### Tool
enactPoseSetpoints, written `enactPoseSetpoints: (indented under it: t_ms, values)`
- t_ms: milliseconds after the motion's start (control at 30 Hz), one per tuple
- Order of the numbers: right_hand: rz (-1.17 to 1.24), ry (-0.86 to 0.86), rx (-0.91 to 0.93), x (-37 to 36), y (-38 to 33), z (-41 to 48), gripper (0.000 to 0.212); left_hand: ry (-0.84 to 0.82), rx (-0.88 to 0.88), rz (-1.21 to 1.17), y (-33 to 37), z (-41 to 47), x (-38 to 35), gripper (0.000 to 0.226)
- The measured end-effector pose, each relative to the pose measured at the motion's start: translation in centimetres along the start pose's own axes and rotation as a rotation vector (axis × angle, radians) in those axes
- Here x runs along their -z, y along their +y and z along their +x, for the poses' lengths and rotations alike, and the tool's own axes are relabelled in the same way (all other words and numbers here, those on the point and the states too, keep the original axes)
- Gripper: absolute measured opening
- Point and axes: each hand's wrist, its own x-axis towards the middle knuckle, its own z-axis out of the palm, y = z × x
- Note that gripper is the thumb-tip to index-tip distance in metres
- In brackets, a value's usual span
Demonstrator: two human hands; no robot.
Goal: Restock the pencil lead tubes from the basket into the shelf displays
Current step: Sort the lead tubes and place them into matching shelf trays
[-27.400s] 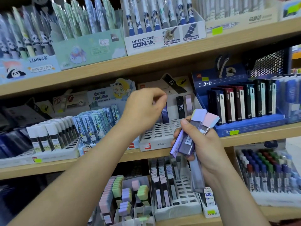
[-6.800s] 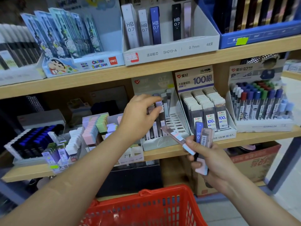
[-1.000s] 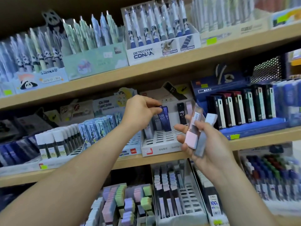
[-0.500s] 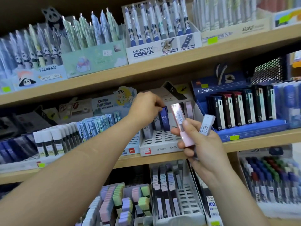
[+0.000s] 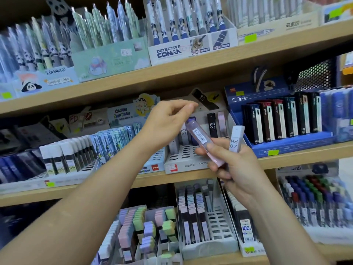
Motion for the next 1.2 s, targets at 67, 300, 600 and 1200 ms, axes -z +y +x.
enactPoseSetpoints:
  t_ms: [67,300,600,1200]
  values:
    - [-0.008,-0.024,-0.007,-0.1,0.1,0.0,0.017,-0.076,-0.003,-0.027,0.7,-1.8,0.8,0.021]
    - [0.175,-0.091,0.005,-0.9,0.3,-0.1,0.021,-0.025,0.200,-0.132,0.3,-6.6,2.0,0.023]
    - [0.072,-0.131,0.020,-3.7,1.6,-1.0,0.026,-0.053,0.444,-0.531,-0.4,-11.7,1.7,0.019]
    - [0.066,-0.394,-0.290,-4.4,2.0,-1.5,0.061,0.184,0.387,-0.512,-1.2,-12.0,4.4,0.015]
